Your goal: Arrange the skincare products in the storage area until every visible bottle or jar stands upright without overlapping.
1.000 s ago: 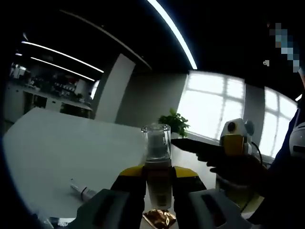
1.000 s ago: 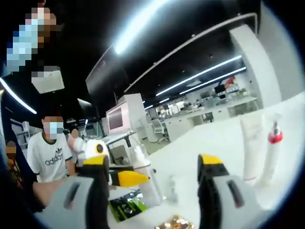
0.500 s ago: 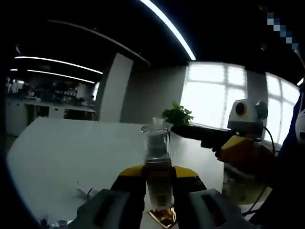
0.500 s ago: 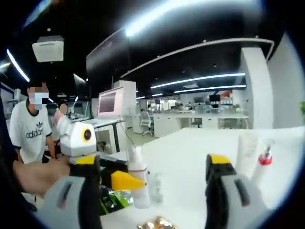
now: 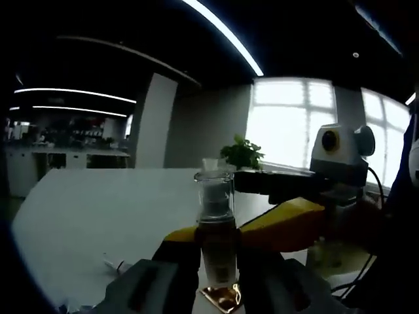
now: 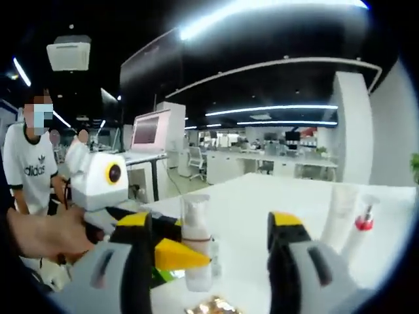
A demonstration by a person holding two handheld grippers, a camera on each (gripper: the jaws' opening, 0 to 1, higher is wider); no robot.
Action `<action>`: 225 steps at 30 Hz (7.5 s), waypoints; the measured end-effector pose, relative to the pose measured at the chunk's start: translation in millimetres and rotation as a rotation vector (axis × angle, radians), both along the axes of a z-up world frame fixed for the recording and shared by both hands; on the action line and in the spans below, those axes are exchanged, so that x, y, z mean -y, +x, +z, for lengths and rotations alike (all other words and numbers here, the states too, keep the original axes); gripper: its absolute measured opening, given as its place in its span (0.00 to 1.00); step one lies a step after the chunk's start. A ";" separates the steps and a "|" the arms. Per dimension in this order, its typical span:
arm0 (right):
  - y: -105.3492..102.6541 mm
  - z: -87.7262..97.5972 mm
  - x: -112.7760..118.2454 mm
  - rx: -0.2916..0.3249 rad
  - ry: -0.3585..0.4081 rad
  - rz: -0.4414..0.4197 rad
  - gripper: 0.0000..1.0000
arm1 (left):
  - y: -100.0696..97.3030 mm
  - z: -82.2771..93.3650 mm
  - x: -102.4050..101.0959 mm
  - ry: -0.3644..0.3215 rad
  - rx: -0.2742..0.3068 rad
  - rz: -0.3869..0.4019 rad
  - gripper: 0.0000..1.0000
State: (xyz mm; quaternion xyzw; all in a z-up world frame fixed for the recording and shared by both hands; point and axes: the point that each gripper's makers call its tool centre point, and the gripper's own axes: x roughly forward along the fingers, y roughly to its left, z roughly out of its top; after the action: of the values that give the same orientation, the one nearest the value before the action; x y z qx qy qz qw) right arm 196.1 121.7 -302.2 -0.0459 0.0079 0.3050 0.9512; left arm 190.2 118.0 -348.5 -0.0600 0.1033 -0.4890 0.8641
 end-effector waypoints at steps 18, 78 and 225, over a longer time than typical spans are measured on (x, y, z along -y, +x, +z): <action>-1.5 8.1 -8.4 0.032 0.005 0.022 0.36 | -4.0 4.6 7.0 0.040 0.046 -0.005 0.20; -1.5 12.1 -5.1 0.075 0.028 0.018 0.20 | -8.7 7.7 17.4 0.110 0.150 -0.007 0.21; 88.1 -45.3 241.5 0.120 0.050 -0.578 0.20 | 16.8 -41.2 -70.1 0.171 0.102 0.153 0.99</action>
State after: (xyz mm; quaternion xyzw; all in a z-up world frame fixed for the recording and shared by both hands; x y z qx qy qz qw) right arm 284.2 -119.8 -347.4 -0.0362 -0.0433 0.0181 0.9982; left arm 207.0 188.1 -389.7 0.0314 0.0956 -0.4132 0.9050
